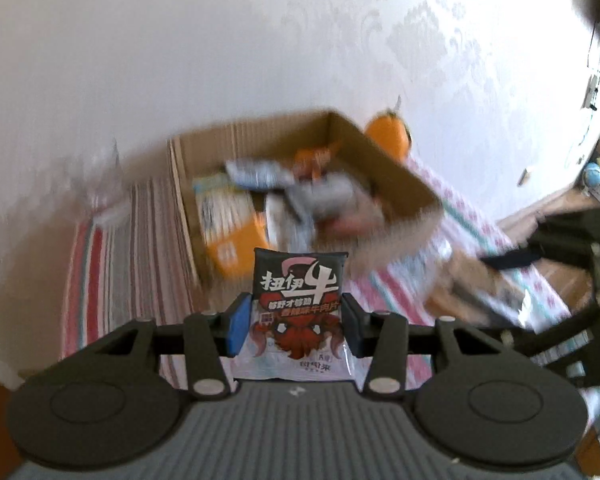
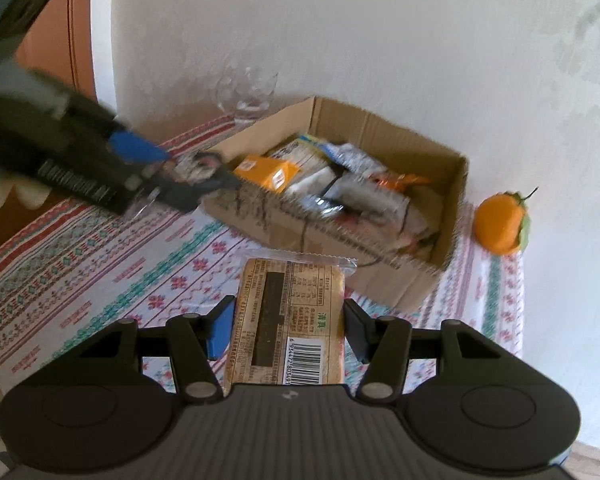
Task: Organize snacks
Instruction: 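Carry both packs over the box and open both tools to drop them inside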
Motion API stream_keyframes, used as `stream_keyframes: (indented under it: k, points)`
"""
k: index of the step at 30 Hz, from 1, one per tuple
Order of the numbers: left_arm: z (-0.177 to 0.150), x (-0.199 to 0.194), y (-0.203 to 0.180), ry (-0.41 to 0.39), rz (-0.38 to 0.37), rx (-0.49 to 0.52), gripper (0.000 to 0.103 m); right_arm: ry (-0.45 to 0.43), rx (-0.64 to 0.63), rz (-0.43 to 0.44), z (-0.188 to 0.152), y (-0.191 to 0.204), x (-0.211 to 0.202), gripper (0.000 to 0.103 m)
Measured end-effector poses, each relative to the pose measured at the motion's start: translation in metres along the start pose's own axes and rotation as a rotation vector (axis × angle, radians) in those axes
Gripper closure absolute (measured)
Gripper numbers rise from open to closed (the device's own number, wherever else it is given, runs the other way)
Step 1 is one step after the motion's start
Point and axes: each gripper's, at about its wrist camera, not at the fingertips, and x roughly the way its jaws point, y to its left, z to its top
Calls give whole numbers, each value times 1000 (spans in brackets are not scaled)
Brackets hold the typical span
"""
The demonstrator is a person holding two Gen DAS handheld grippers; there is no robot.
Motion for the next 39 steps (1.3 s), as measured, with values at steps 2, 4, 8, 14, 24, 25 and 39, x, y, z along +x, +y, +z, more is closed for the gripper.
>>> stream_keyframes:
  k: [2, 4, 8, 14, 24, 25, 39]
  points:
    - [21, 9, 1, -26, 12, 7, 57, -10, 2, -7, 3, -6, -2, 42]
    - [39, 21, 4, -43, 13, -3, 57, -20, 6, -15, 6, -12, -4, 42]
    - [69, 49, 11, -50, 22, -21, 57, -38, 11, -29, 13, -22, -5, 42]
    - [86, 88, 25, -42, 88, -72, 54, -47, 14, -46, 19, -33, -4, 41]
    - [61, 81, 38, -85, 145, -147, 13, -44, 25, -42, 31, -38, 8, 41]
    - [57, 75, 38, -96, 139, -151, 11, -45, 28, -41, 34, -39, 10, 42]
    - [-39, 5, 0, -126, 254, -196, 5, -17, 81, -59, 103, -76, 76, 41]
